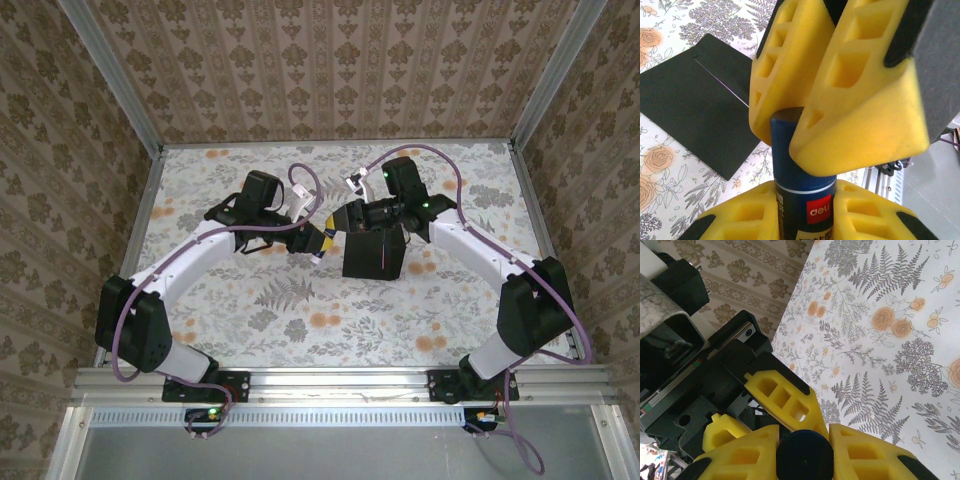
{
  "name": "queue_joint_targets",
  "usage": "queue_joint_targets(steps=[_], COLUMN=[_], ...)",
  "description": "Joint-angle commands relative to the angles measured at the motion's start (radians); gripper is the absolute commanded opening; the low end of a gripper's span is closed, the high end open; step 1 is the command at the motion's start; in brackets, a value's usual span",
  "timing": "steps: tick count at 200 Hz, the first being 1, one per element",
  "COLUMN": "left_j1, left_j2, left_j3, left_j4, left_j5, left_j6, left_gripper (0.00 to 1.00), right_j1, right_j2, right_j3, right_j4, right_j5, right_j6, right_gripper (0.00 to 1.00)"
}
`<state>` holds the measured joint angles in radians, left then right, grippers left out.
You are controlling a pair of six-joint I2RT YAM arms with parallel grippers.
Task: Place the letter into the envelope and seal it
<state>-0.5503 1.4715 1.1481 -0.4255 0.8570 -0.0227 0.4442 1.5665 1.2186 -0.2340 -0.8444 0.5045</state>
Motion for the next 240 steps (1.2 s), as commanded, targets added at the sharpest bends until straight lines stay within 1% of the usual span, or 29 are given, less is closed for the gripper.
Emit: queue_joint_targets(steps=[1, 41, 106, 166, 185, 200, 225, 230, 240], left_j1=[0.003, 0.001, 0.000, 0.000, 0.000, 0.001, 0.002, 0.003, 0.004], left_j2=[0.002, 0.012, -0.002, -0.005, 0.000, 0.004, 0.007, 0.008, 0.008], left_j3=[0.021, 0.019, -0.020, -0.030, -0.028, -0.028, -0.031, -0.031, -0.033], left_j4=[0.021, -0.005, -0.016, -0.026, -0.025, -0.024, -0.024, -0.022, -0.022], left_j5=[0.019, 0.030, 0.032, 0.026, 0.025, 0.025, 0.022, 0.022, 0.023], left_j6=[-0.006, 0.010, 0.017, 0.023, 0.024, 0.024, 0.025, 0.025, 0.026], left_gripper=[0.00, 0.00, 0.00, 0.00, 0.00, 0.00, 0.00, 0.00, 0.00], right_j1=[0.004, -0.017, -0.078, -0.126, -0.145, -0.162, -0.190, -0.192, -0.195], right_j2=[-0.006, -0.017, -0.041, -0.064, -0.084, -0.114, -0.167, -0.205, -0.231], right_j3=[0.021, 0.025, 0.026, 0.018, 0.008, -0.014, -0.089, -0.109, -0.147], right_j4=[-0.002, -0.010, 0.001, -0.013, -0.055, -0.095, -0.147, -0.152, -0.163], right_j5=[0.030, 0.063, 0.113, 0.159, 0.219, 0.302, 0.483, 0.520, 0.602], right_j6=[0.005, 0.019, 0.061, 0.077, 0.066, 0.048, 0.039, 0.038, 0.033], right_gripper=[0.19, 0.17, 0.15, 0.16, 0.16, 0.16, 0.17, 0.17, 0.17])
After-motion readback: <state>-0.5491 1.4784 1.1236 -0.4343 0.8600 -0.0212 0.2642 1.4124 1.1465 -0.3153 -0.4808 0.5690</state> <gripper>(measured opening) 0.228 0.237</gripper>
